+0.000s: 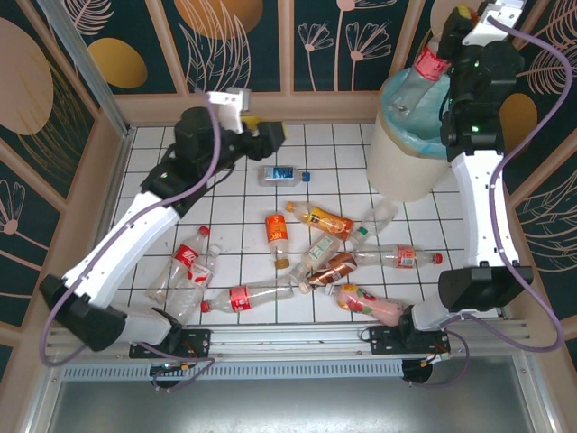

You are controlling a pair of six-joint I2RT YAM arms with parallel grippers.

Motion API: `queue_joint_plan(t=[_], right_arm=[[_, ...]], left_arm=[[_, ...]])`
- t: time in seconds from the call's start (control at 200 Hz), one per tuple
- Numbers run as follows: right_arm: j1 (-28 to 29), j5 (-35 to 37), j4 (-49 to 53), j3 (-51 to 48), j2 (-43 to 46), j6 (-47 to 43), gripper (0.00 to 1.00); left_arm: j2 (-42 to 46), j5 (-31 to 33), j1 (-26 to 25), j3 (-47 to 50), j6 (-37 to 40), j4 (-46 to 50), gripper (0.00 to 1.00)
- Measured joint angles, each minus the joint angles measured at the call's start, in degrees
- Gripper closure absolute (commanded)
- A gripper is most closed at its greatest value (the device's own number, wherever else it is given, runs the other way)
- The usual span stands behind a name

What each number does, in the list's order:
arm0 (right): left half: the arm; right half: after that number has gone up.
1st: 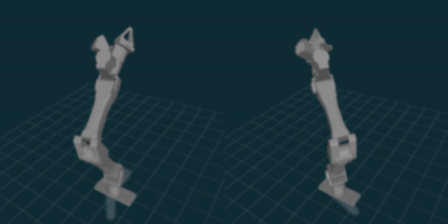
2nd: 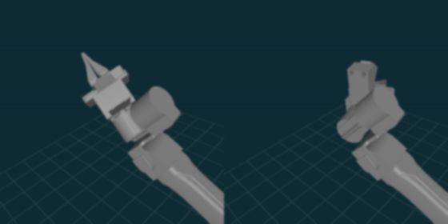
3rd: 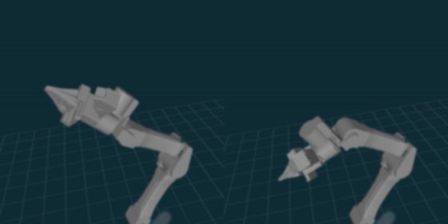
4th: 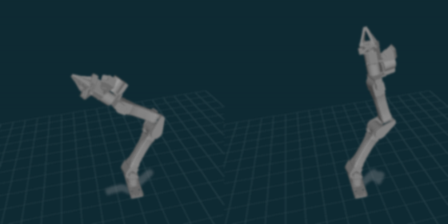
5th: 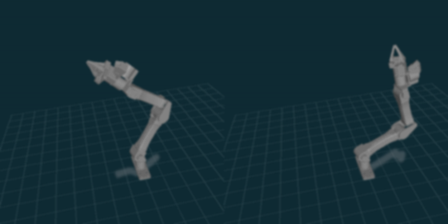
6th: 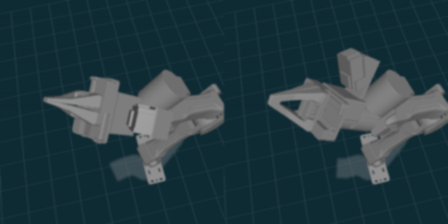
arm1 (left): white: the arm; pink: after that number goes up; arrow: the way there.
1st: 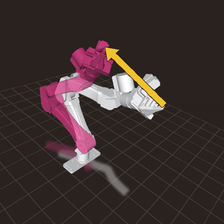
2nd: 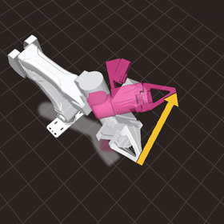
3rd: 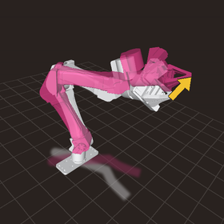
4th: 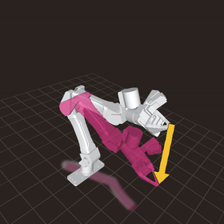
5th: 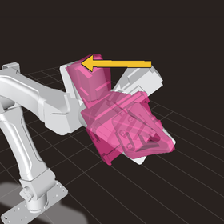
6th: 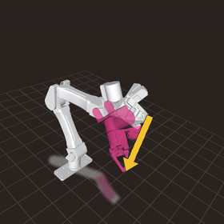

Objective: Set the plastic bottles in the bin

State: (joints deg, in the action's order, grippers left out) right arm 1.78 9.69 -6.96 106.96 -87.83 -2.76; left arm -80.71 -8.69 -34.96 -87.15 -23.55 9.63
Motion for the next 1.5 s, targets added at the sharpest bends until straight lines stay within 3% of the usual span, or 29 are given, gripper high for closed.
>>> queue_joint_plan(t=[0.23,0.43,0.776,0.996,1.141,1.326,1.501], right_arm=[[-3.91,3.8,-6.38,0.13,-3.21,-3.04,1.0],[-5.95,3.19,-12.22,-9.29,-3.37,-3.37,1.0],[-6.75,-5.35,-18.97,-26.05,-3.72,-1.73,1.0],[-7.06,-10.91,-20.83,-30.27,-3.72,0.15,1.0],[-7.1,-13.77,-21.2,-31.08,-3.72,0.39,0.93],[-7.13,-15.41,-21.2,-31.17,-3.08,0.96,0.63],[-7.32,-16.24,-21.07,-31.17,-1.57,1.88,0.59]], left_arm=[[-12.59,0.2,-6.88,-15.47,4.33,0.92,0.28],[-19.56,0.17,-10.21,-22.51,5.53,0.92,0.28],[-24.2,0.42,-11.19,-23.8,5.27,1.49,0.27],[-23.91,2.49,-11.19,-21.22,5.05,1.29,0.26],[-23.91,3.45,-11.19,-19.3,5.05,1.38,0.25],[-23.39,3.61,-11.19,-18.91,5.05,1.55,0.24],[-21.86,4.35,-11.19,-17.57,5.07,1.16,0.22]])
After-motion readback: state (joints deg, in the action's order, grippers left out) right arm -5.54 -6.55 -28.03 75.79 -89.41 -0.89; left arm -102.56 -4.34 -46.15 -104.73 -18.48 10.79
